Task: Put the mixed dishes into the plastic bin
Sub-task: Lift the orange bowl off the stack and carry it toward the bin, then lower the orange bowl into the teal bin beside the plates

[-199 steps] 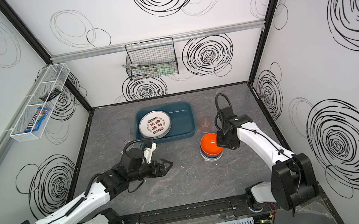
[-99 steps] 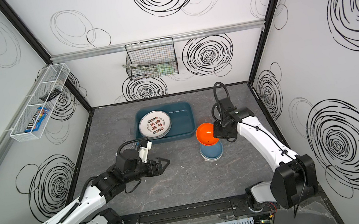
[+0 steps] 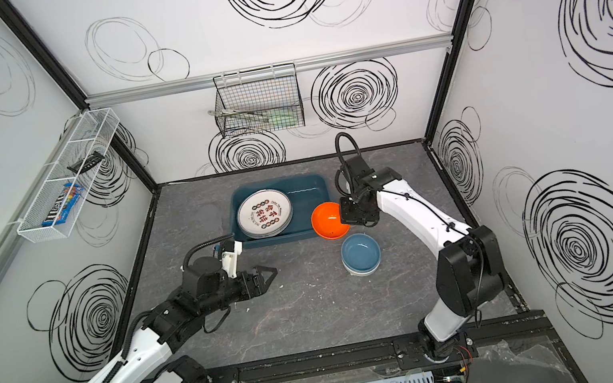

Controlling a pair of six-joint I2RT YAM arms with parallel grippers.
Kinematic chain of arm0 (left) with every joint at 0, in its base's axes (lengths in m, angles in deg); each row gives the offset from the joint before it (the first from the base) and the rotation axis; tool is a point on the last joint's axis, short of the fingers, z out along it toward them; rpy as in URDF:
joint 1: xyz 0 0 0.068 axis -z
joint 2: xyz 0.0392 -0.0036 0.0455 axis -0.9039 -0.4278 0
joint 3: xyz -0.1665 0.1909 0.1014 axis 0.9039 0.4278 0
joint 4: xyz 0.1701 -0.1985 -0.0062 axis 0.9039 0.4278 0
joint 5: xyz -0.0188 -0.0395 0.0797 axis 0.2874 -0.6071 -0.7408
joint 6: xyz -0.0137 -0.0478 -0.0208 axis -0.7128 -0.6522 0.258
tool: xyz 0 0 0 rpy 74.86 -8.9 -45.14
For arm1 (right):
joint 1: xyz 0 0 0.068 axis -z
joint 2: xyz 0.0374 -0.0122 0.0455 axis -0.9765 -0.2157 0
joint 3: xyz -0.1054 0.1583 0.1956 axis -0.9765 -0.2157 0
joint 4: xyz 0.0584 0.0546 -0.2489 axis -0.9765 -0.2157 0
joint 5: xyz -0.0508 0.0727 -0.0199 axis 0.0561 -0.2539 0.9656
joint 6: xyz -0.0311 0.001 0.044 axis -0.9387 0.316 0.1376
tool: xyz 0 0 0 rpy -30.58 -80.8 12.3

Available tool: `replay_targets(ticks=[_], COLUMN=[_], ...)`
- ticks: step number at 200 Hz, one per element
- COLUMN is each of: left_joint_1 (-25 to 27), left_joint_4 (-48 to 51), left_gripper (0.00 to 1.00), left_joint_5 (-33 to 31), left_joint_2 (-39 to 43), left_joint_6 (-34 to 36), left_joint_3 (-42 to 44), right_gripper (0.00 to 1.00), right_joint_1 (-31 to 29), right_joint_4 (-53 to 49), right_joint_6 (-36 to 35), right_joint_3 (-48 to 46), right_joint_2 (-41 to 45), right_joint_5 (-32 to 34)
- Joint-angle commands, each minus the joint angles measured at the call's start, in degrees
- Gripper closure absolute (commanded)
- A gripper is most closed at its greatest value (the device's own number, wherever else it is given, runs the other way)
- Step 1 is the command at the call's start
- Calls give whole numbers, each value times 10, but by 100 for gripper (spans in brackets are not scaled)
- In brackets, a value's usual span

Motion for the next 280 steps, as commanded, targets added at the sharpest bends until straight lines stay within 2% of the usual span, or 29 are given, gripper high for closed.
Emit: replay_targets(ticks=[1,81,191,280], left_joint_1=[-18,-40,-53,-57], left_joint_4=[3,9,13,12], left_gripper=[5,5,5,5], left_joint_5=[11,18,23,25], left_joint_2=[12,24,38,46], left_joint_6=[-6,-9,-15,-22], left_joint_3=[7,13,28,41], right_gripper=[100,100,100,100], right_joint_1=[-4,-4,5,18], right_joint_4=[22,21,-59,-38], right_joint_6=[7,15,34,36], right_joint_3=[45,205,507,538], right_joint_2=[-29,-179,-426,-487], right_joint_5=[-14,-9,8,14])
